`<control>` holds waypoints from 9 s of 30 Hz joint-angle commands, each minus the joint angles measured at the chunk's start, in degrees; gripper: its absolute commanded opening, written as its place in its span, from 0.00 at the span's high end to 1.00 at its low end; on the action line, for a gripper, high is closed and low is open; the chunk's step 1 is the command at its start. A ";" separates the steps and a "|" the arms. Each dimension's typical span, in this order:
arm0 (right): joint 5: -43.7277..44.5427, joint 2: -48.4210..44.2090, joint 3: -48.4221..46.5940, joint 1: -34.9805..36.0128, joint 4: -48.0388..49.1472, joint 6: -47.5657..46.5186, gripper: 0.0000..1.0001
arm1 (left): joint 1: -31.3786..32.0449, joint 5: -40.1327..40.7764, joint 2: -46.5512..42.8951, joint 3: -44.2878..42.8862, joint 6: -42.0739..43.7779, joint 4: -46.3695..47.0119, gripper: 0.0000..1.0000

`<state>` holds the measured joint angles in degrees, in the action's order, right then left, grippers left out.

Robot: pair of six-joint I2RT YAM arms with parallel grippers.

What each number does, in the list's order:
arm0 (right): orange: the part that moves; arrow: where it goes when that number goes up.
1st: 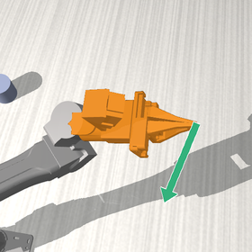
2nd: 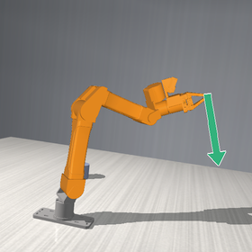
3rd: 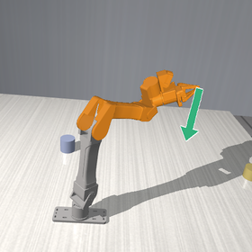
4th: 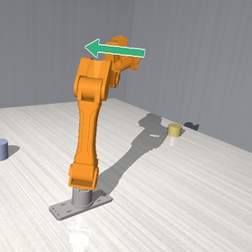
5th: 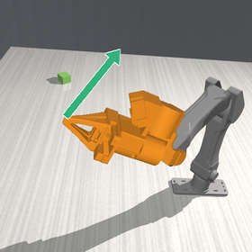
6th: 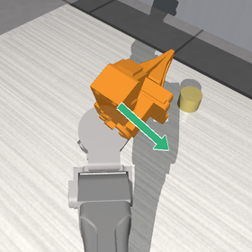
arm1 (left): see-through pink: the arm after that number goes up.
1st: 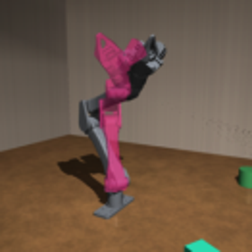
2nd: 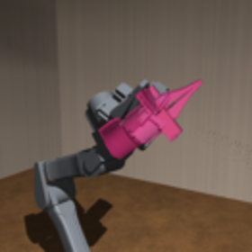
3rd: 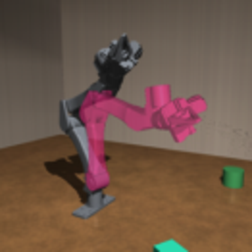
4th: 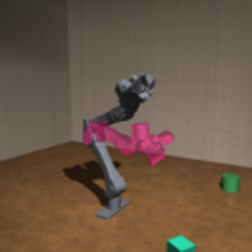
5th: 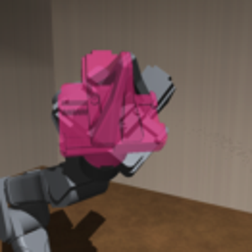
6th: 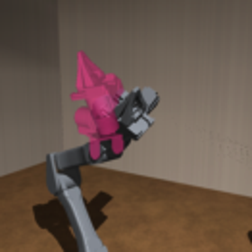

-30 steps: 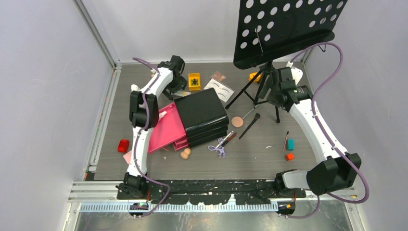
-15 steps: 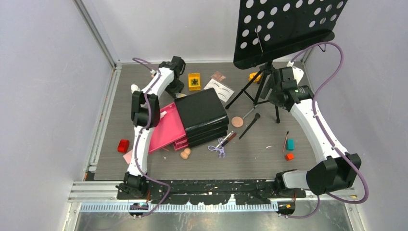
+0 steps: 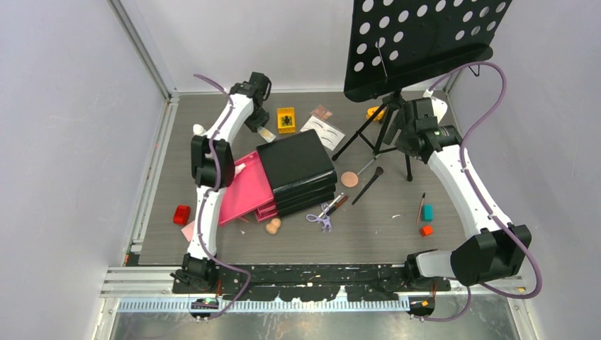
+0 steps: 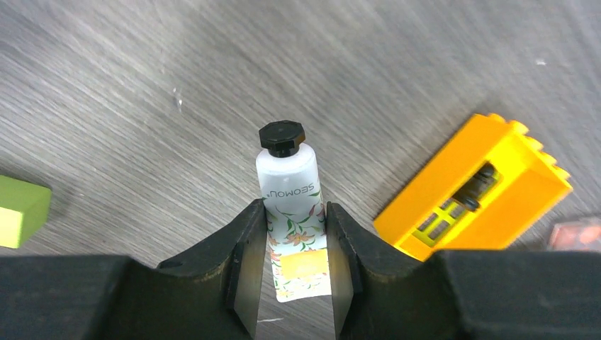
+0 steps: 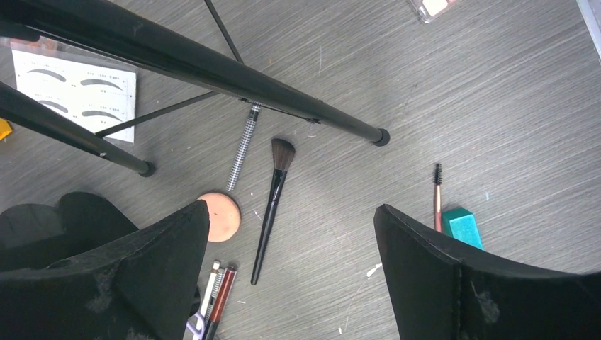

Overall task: Organize the makeup
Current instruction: Pick up the makeup from the center of the board, then place the makeup in the drawer, then close the drawer in the storage box.

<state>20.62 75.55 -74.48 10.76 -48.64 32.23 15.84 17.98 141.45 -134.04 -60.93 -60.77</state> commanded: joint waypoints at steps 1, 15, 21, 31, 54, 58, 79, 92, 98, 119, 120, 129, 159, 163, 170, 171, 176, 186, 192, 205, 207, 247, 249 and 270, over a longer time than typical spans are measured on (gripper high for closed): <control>-0.63 0.94 -1.80 -0.35 3.18 -0.05 0.10 | -0.86 1.71 -7.71 -4.71 7.16 2.14 0.64; -4.55 7.57 -3.27 -1.30 8.71 -0.61 0.10 | -0.98 0.77 -30.07 1.60 31.00 1.18 0.66; -6.62 9.00 -3.64 -1.60 10.22 -0.66 0.10 | -0.97 -1.75 -42.55 14.93 36.34 1.48 0.67; -4.81 0.77 2.82 -2.40 12.22 -0.29 0.10 | -0.89 -6.84 -66.31 40.54 47.27 10.00 0.69; -3.53 -14.57 12.26 -3.15 10.26 0.33 0.08 | 1.92 -22.27 -86.74 67.74 80.00 12.52 0.78; -3.66 -14.29 11.39 -3.14 9.63 -0.85 0.08 | 1.92 -25.88 -86.19 70.63 85.30 14.05 0.79; -4.61 -12.78 10.19 -3.15 8.75 -3.88 0.08 | 1.92 -33.13 -78.87 78.30 109.05 17.41 0.70; -3.84 -13.18 11.64 -3.64 8.86 -3.08 0.08 | 1.92 -28.13 -79.03 73.68 104.32 18.26 0.15; -2.45 -14.04 12.06 -3.74 9.53 -1.83 0.08 | 2.33 -12.57 -79.08 69.14 72.21 29.19 0.00; -0.52 -10.63 5.20 -8.72 3.04 1.30 0.08 | 4.51 17.26 -58.29 39.85 41.27 15.40 0.00; -0.71 -10.75 5.22 -9.60 3.20 2.01 0.08 | 4.14 15.77 -57.03 37.93 39.63 13.49 0.00; -0.14 -9.29 4.60 -16.87 3.29 9.60 0.09 | 3.42 13.52 -52.47 33.71 38.32 11.27 0.00; -8.79 -2.31 5.18 -28.22 11.07 13.69 0.14 | 2.09 9.00 -55.47 34.85 25.39 -4.08 0.00; -9.44 -3.23 8.19 -28.24 13.29 12.69 0.14 | 2.09 6.01 -61.81 39.54 22.26 -4.84 0.00; -11.37 -3.54 11.18 -28.08 15.62 10.71 0.14 | 1.93 3.70 -68.62 44.94 19.84 -6.89 0.00; -11.59 -3.42 11.27 -28.04 15.71 10.42 0.14 | 1.73 3.32 -69.06 45.12 19.91 -7.43 0.00; -12.00 -3.31 12.03 -28.01 16.21 8.64 0.14 | -2.97 -2.52 -69.53 45.58 19.27 -9.26 0.00; -13.44 -4.77 13.04 -28.05 18.25 8.82 0.14 | -10.15 -11.92 -71.19 50.16 14.66 -5.91 0.00; -14.69 -5.78 13.03 -25.27 19.81 7.59 0.14 | -15.51 -14.11 -74.98 55.86 11.60 -4.98 0.00; -19.18 -13.18 17.94 -15.70 21.65 2.14 0.14 | -21.38 -16.33 -76.07 63.23 14.24 -3.22 0.01; -19.82 -14.62 19.19 -15.69 21.30 1.75 0.14 | -21.62 -16.84 -76.71 64.66 14.41 -2.47 0.01; -33.54 -1.39 15.84 -0.15 29.04 -3.79 0.30 | -22.45 -22.57 -80.43 80.74 17.92 14.20 0.21; -34.22 -0.70 15.38 0.27 29.01 -4.23 0.33 | -22.50 -23.61 -80.01 80.87 18.64 15.61 0.26; -35.88 1.91 14.10 2.08 28.95 -5.19 0.40 | -22.43 -28.85 -82.68 82.13 22.85 17.19 0.81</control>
<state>-14.31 76.90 -57.69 12.43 -21.87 28.21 -6.70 -8.67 60.64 -52.73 -38.57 -45.47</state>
